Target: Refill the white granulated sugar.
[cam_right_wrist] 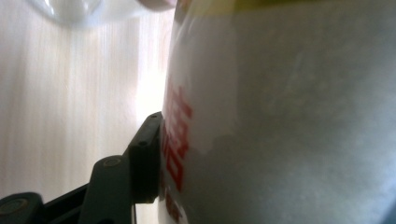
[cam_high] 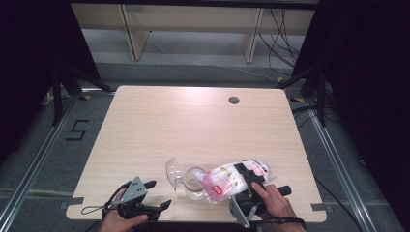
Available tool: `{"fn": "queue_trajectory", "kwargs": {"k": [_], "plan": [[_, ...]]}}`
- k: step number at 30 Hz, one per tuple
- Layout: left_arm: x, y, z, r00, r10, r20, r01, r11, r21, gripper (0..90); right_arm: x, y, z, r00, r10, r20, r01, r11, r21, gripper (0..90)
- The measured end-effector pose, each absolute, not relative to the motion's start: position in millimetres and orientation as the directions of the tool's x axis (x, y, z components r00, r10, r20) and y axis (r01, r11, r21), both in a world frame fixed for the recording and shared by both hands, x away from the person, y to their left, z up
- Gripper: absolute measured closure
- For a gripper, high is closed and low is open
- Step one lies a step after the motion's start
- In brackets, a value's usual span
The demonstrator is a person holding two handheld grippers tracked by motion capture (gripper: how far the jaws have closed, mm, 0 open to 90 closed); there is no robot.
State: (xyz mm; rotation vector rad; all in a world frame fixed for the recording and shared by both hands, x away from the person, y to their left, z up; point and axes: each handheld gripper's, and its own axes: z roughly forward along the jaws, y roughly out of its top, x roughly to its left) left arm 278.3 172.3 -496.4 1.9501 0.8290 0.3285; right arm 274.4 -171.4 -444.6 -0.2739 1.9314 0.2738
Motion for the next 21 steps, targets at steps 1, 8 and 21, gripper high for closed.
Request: {"fn": "queue_trajectory", "kwargs": {"k": [1, 8, 21], "plan": [[278.5, 172.5, -496.4, 0.734, 0.671, -0.107, 0.413, -0.317, 0.854, 15.6, 273.7, -171.1, -447.4, -0.364, -0.040, -0.931, -0.302, 0.950, 0.077, 43.2], [278.4, 172.3, -496.4, 0.735, 0.670, -0.105, 0.414, -0.322, 0.851, 15.5, 274.8, -164.9, -444.5, -0.286, -0.188, -0.940, -0.331, 0.940, -0.087, 43.4], [277.8, 170.5, -496.8, 0.736, 0.668, -0.111, 0.414, -0.314, 0.854, 15.6, 273.1, -163.3, -441.0, -0.194, -0.318, -0.928, -0.332, 0.911, -0.243, 44.2]]}}
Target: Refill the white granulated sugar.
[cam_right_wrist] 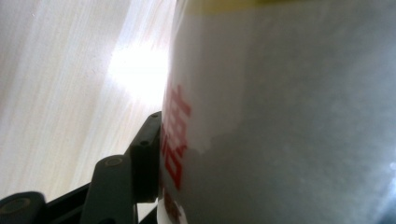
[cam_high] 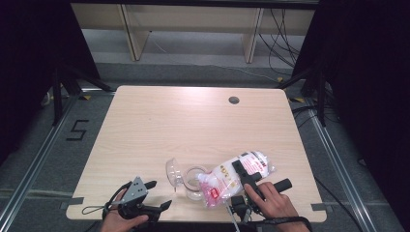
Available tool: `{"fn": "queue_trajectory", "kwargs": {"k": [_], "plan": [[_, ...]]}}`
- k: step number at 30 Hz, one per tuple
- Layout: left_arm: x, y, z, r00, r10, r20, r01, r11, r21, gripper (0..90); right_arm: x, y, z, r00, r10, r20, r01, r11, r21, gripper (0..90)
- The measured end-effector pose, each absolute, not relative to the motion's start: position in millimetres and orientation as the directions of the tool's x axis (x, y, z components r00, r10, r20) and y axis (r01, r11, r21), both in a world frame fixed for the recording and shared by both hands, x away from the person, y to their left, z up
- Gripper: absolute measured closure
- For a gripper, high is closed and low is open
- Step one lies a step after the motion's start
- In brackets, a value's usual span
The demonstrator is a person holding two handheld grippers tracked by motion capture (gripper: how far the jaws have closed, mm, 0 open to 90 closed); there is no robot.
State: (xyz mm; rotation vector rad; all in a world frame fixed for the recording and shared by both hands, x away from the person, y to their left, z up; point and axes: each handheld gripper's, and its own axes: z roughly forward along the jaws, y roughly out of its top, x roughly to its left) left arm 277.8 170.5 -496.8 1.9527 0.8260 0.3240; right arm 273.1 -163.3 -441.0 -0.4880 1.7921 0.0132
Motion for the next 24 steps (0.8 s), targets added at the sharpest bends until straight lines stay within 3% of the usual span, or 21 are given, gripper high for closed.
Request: {"fn": "queue_trajectory", "kwargs": {"k": [7, 14, 16, 24], "plan": [[278.1, 170.8, -496.7, 0.736, 0.668, -0.111, 0.414, -0.314, 0.855, 15.5, 274.4, -160.0, -437.3, -0.162, -0.345, -0.924, -0.345, 0.898, -0.275, 44.7], [278.4, 171.9, -496.6, 0.739, 0.666, -0.102, 0.412, -0.327, 0.851, 15.5, 272.9, -160.9, -439.7, -0.181, -0.317, -0.931, -0.328, 0.912, -0.247, 45.1], [278.2, 171.3, -496.9, 0.738, 0.667, -0.104, 0.414, -0.325, 0.850, 15.6, 273.8, -159.6, -438.0, -0.152, -0.357, -0.921, -0.346, 0.893, -0.289, 45.4], [277.8, 172.0, -495.9, 0.740, 0.666, -0.096, 0.407, -0.330, 0.852, 15.6, 272.5, -160.5, -437.3, -0.186, -0.319, -0.929, -0.338, 0.909, -0.244, 45.7]]}}
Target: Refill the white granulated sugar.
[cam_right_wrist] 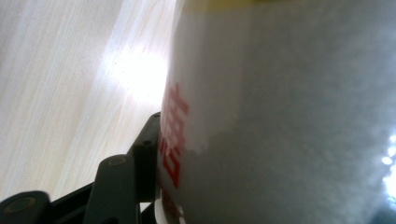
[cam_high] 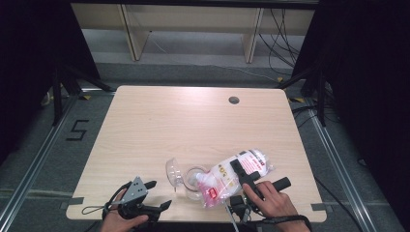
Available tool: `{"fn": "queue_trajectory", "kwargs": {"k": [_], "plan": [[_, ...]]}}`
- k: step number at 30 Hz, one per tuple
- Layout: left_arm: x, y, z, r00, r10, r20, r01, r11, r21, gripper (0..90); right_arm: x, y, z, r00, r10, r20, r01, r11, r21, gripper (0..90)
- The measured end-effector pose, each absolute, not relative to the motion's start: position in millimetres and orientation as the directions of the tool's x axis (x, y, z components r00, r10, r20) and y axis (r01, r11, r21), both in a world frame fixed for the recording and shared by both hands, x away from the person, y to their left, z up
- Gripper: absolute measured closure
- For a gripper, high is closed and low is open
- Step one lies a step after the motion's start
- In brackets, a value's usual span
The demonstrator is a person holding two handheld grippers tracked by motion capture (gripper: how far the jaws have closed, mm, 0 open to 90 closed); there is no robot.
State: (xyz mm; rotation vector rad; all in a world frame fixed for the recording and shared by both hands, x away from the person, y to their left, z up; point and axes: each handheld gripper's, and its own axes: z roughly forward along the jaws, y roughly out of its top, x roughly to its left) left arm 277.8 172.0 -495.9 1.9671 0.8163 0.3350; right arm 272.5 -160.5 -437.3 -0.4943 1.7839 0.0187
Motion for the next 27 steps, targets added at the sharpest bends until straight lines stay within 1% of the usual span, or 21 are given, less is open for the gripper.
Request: {"fn": "queue_trajectory", "kwargs": {"k": [1, 2, 3, 4, 6, 7, 14, 17, 22, 23, 27], "plan": [[278.7, 172.4, -495.7, 0.748, 0.659, -0.078, 0.391, -0.343, 0.854, 15.5, 272.1, -161.0, -438.2, -0.194, -0.316, -0.929, -0.333, 0.912, -0.241, 45.8], [278.6, 171.1, -496.5, 0.744, 0.661, -0.094, 0.398, -0.326, 0.858, 15.6, 272.1, -160.7, -437.5, -0.179, -0.328, -0.928, -0.339, 0.905, -0.255, 45.9], [278.6, 171.1, -496.5, 0.744, 0.661, -0.094, 0.398, -0.326, 0.858, 15.6, 272.1, -160.7, -437.5, -0.179, -0.328, -0.928, -0.339, 0.905, -0.255, 45.9], [278.8, 171.2, -496.8, 0.746, 0.660, -0.090, 0.396, -0.330, 0.857, 15.6, 272.1, -159.6, -435.5, -0.161, -0.350, -0.923, -0.346, 0.896, -0.280, 45.9], [279.3, 172.8, -496.0, 0.752, 0.655, -0.076, 0.391, -0.350, 0.851, 15.6, 271.6, -160.1, -435.9, -0.162, -0.341, -0.926, -0.343, 0.899, -0.271, 45.9], [278.8, 171.5, -496.4, 0.745, 0.660, -0.091, 0.397, -0.330, 0.857, 15.5, 271.0, -160.2, -434.9, -0.157, -0.343, -0.926, -0.341, 0.899, -0.275, 45.9], [278.7, 172.7, -495.6, 0.749, 0.658, -0.083, 0.390, -0.336, 0.857, 15.6, 270.3, -161.1, -436.6, -0.157, -0.340, -0.927, -0.328, 0.904, -0.276, 46.0], [278.4, 172.5, -495.7, 0.747, 0.660, -0.082, 0.392, -0.338, 0.856, 15.5, 270.0, -159.9, -437.4, -0.151, -0.363, -0.919, -0.327, 0.896, -0.300, 46.1], [278.7, 172.8, -495.7, 0.749, 0.657, -0.084, 0.390, -0.336, 0.857, 15.5, 270.2, -160.4, -437.5, -0.149, -0.362, -0.920, -0.328, 0.896, -0.299, 46.2], [277.8, 171.7, -496.6, 0.735, 0.670, -0.110, 0.415, -0.315, 0.854, 15.6, 271.2, -160.6, -435.9, -0.135, -0.384, -0.914, -0.336, 0.885, -0.322, 46.3], [277.5, 172.0, -495.9, 0.740, 0.666, -0.092, 0.403, -0.330, 0.853, 15.5, 270.2, -162.5, -435.7, -0.145, -0.367, -0.919, -0.312, 0.898, -0.310, 46.4]]}}
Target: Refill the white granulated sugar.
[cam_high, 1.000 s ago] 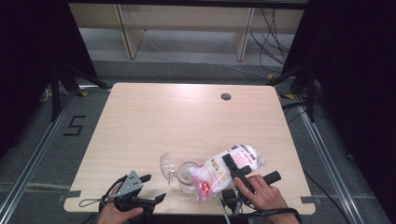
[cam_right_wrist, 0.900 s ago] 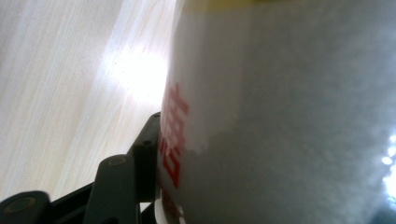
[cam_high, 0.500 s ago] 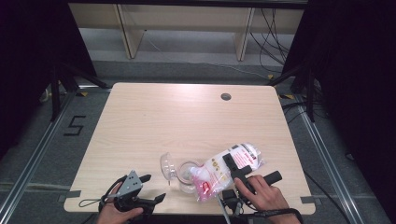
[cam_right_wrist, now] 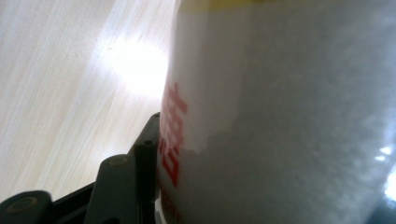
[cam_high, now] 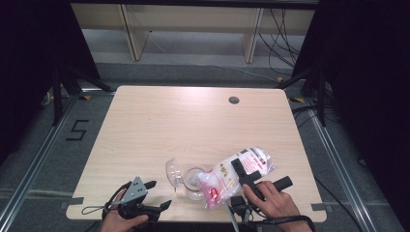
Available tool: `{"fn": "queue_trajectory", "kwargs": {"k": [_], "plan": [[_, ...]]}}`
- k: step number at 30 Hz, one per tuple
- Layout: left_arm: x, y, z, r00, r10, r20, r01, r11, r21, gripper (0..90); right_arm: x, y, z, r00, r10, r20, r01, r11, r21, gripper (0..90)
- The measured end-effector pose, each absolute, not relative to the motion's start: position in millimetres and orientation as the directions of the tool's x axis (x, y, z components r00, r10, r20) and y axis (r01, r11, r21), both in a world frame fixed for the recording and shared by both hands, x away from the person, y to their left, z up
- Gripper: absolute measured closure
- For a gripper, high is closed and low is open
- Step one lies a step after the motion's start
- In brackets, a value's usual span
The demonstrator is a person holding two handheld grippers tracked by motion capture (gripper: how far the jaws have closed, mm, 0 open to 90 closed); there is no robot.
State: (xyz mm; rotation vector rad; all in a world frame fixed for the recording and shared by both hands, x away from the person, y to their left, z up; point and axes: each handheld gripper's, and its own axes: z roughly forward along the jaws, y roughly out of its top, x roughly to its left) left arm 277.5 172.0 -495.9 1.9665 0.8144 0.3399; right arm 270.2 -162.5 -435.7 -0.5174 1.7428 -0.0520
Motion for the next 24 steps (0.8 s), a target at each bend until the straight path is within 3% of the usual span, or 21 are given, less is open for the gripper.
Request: {"fn": "queue_trajectory", "kwargs": {"k": [1, 24], "plan": [[278.5, 173.0, -495.5, 0.749, 0.658, -0.076, 0.389, -0.345, 0.854, 15.6, 269.8, -162.1, -432.3, -0.135, -0.399, -0.907, -0.309, 0.886, -0.344, 46.4], [279.8, 175.6, -496.5, 0.719, 0.687, -0.110, 0.421, -0.304, 0.855, 15.6, 268.9, -162.9, -426.8, -0.106, -0.425, -0.899, -0.314, 0.872, -0.375, 47.6]]}}
